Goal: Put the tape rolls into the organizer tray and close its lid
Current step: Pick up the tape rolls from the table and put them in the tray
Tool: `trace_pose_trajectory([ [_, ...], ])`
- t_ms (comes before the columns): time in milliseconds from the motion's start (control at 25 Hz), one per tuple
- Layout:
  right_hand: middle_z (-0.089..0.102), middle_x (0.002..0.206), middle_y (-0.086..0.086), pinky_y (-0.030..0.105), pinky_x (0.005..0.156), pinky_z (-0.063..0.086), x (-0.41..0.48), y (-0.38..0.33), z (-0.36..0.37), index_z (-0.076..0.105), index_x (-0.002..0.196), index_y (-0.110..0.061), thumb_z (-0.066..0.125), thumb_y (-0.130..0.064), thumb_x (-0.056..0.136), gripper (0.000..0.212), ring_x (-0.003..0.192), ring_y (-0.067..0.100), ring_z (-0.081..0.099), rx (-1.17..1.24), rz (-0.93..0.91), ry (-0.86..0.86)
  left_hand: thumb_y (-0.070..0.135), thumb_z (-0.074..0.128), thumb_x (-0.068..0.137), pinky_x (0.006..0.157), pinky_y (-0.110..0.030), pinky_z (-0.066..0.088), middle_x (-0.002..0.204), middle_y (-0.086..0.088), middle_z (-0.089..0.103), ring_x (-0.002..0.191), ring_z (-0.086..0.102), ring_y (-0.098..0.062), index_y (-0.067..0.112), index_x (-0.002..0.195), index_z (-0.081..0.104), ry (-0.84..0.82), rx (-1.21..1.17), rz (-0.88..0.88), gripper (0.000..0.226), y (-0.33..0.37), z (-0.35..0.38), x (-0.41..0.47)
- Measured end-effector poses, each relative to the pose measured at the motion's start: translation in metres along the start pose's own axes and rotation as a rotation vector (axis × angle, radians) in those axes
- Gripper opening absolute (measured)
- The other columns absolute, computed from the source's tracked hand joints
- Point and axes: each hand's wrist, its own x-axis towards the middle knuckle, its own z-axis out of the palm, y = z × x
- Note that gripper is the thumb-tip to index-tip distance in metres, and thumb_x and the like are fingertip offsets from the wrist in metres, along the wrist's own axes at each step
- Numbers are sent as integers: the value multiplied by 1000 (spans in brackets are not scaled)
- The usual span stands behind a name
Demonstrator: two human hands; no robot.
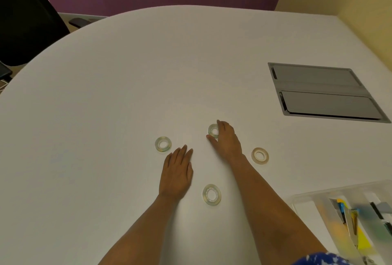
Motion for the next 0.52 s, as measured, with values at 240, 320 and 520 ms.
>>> trace_pose_trajectory([
  [240, 39, 145, 8, 40, 98, 47, 2, -4, 2, 33, 143, -10, 53, -23, 95, 53, 132, 25, 39, -68, -43, -11, 29, 26, 93, 109, -37, 37, 142, -2, 51, 130, 49, -22, 19, 135, 50, 26, -2, 4, 50, 0, 1, -1],
  [320, 40, 144, 8, 41, 96, 48, -2, -5, 0, 35, 142, -10, 55, -22, 94, 53, 131, 25, 40, -35, -43, 15, 29, 26, 93, 108, -38, 40, 141, -2, 52, 129, 50, -22, 19, 135, 50, 23, 5, 6, 50, 1, 0, -1],
  [520, 41, 144, 8, 40, 96, 48, -22, -7, -13, 37, 141, -9, 57, -21, 93, 54, 131, 25, 41, 0, -46, 86, 28, 28, 92, 107, -35, 40, 136, -5, 58, 123, 57, -24, 15, 130, 56, -3, 27, 29, 49, 4, -7, -9],
])
